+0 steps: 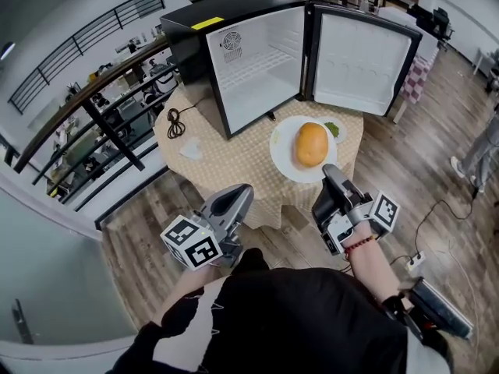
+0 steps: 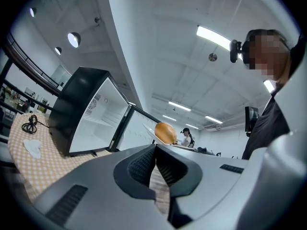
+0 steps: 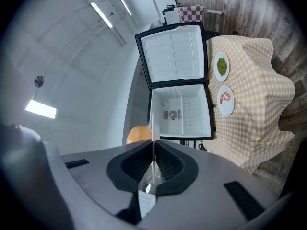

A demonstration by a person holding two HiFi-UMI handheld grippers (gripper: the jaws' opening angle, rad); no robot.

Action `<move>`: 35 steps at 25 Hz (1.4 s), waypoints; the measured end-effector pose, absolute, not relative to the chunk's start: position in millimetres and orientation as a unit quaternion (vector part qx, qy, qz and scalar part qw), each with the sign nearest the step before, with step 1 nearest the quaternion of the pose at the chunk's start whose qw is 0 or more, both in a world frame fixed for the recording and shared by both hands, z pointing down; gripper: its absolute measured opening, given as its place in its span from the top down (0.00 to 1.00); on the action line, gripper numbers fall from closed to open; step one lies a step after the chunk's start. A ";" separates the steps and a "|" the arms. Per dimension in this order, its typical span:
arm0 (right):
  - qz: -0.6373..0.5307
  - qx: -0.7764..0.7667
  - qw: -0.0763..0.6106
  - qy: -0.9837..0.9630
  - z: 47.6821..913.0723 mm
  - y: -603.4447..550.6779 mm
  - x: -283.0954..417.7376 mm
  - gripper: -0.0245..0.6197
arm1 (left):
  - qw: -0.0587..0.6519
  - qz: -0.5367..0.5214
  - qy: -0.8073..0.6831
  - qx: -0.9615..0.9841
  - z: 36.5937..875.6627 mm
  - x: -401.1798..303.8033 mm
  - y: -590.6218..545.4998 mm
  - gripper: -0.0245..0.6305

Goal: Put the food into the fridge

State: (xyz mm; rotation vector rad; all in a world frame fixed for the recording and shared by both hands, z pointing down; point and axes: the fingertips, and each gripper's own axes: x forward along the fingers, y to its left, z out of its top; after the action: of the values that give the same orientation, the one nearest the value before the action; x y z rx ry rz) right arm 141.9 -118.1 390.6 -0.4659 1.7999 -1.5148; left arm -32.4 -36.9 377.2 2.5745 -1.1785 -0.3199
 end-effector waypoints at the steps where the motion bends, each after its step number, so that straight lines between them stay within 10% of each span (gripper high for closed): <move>1: -0.590 -0.178 0.362 0.700 389.2 -118.9 138.4 0.92 | 0.146 -0.109 -0.408 0.894 377.3 -31.7 -38.2 0.94; 35: -0.604 -0.179 0.358 0.689 370.4 -339.7 90.0 0.92 | 0.142 -0.082 -0.358 0.919 373.3 -30.5 -258.9 0.94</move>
State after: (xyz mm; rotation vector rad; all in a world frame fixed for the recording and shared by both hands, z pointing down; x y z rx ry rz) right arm 90.0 -339.7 370.4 -0.4621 1.7771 -1.5584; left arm -30.5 -258.9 373.3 2.6530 -1.0347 -0.2373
